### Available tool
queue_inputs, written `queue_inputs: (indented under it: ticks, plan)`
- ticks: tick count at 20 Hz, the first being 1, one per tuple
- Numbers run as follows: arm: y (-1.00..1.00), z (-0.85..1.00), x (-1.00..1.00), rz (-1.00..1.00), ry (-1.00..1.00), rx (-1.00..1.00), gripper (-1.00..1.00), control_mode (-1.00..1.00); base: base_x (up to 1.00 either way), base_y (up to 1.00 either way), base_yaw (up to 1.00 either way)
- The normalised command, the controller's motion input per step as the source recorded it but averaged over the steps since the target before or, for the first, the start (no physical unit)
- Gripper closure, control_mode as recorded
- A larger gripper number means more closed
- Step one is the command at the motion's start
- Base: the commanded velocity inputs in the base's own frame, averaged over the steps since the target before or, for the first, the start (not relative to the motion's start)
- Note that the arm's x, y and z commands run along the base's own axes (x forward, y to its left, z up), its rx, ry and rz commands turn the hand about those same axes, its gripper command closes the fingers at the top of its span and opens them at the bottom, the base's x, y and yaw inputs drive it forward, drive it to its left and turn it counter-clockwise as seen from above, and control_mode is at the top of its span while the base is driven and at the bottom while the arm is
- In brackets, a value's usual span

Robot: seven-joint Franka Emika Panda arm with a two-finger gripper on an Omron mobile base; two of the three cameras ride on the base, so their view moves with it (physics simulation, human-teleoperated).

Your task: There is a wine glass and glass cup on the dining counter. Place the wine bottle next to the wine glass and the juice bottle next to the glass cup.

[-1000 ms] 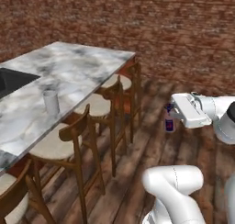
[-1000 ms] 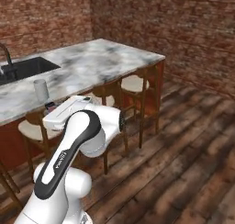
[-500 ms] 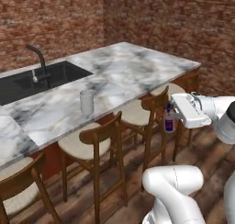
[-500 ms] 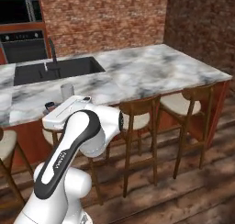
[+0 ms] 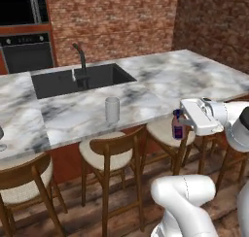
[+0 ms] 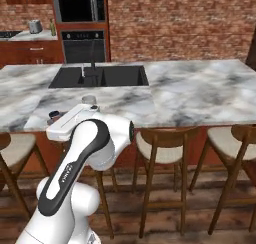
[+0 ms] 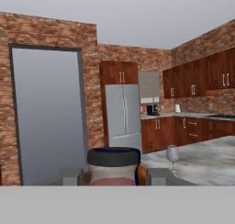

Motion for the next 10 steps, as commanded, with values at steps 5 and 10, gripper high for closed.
queue_inputs:
  ticks: [5,10]
  plan:
    - [0.00,0.00,0.00,0.00,0.00,0.00,1.00,1.00,0.49,-0.38,0.42]
    - [0.00,0.00,0.00,0.00,0.00,0.00,1.00,1.00,0.54,-0.23,0.36]
